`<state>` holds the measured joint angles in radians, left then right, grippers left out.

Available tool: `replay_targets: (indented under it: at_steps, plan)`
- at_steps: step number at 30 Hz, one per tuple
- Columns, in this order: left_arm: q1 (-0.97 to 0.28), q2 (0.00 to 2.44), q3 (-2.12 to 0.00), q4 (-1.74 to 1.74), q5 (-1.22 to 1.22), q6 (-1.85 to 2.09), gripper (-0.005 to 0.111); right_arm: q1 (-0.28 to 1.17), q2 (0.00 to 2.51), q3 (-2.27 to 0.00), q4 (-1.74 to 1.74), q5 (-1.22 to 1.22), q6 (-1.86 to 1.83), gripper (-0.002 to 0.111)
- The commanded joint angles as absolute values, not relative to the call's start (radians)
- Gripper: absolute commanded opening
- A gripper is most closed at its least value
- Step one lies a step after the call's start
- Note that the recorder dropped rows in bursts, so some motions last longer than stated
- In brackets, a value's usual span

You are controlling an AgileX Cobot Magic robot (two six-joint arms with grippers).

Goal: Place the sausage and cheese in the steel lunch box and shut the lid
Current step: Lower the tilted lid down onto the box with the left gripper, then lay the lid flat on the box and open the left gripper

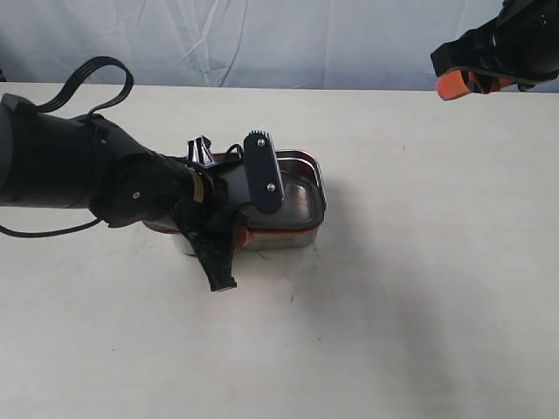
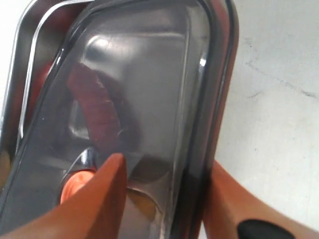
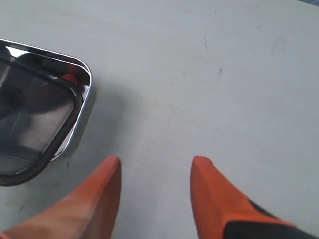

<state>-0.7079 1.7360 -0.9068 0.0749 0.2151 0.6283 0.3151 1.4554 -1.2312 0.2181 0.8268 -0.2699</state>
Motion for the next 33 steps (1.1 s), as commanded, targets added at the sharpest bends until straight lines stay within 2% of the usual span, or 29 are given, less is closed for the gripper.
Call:
replay_targets:
  at_steps: [1,3,9,33]
  plan:
    - [-0.702,1.757,-0.886,0.012,0.287,0.578,0.040,0.314,1.448,-1.233,0.217,0.828,-0.269,0.043]
    - [-0.702,1.757,-0.886,0.012,0.294,0.578,0.043,0.314,1.448,-1.233,0.217,0.828,-0.269,0.043]
    - [-0.702,1.757,-0.886,0.000,0.266,0.578,0.059,0.314,1.448,-1.233,0.234,0.830,-0.269,0.043]
    - [-0.702,1.704,-0.897,0.027,0.235,0.578,0.059,0.314,1.448,-1.233,0.234,0.844,-0.269,0.043]
